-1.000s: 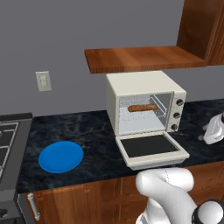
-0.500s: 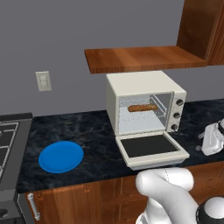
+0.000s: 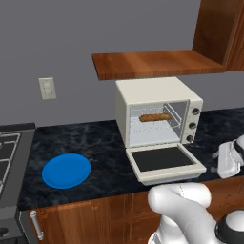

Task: Pull the toaster oven rack outwards. Pick up the baguette from the plate and place it on the toaster oven rack. Close the toaster oven door fully and set the temperature to the lowest setting.

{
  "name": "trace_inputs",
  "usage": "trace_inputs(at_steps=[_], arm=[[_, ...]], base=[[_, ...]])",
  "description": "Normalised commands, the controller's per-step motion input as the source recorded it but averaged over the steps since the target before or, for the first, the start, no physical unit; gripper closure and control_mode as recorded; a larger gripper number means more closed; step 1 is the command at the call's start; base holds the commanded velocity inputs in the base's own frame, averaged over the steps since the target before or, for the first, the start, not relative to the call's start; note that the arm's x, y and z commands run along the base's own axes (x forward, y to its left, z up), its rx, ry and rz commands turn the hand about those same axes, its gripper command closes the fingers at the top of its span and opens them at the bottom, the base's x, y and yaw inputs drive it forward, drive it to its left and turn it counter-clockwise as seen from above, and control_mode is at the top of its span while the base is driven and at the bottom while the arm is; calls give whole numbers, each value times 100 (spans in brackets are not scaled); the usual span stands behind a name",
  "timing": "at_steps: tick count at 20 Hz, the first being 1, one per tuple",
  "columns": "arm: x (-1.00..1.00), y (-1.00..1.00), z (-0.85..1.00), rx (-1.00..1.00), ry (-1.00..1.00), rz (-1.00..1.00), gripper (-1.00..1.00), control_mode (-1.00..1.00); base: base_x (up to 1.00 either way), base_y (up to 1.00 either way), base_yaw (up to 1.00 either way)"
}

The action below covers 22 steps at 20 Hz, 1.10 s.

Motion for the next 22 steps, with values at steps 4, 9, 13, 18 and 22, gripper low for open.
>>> trace_inputs(at_steps=[4,9,13,18,22], arm=[[7,0,-11,0,0,10,-100,-100],[8,0,-23,2,0,10,-100,-100],[0,0,-32,4,0,7,-100,-100],[0,1,-15,3,0,5,-100,-100],[0,0,-2,3,-3,4,-100,-100]], base=[[0,0,0],[0,0,0],[0,0,0],[0,0,0],[0,0,0]])
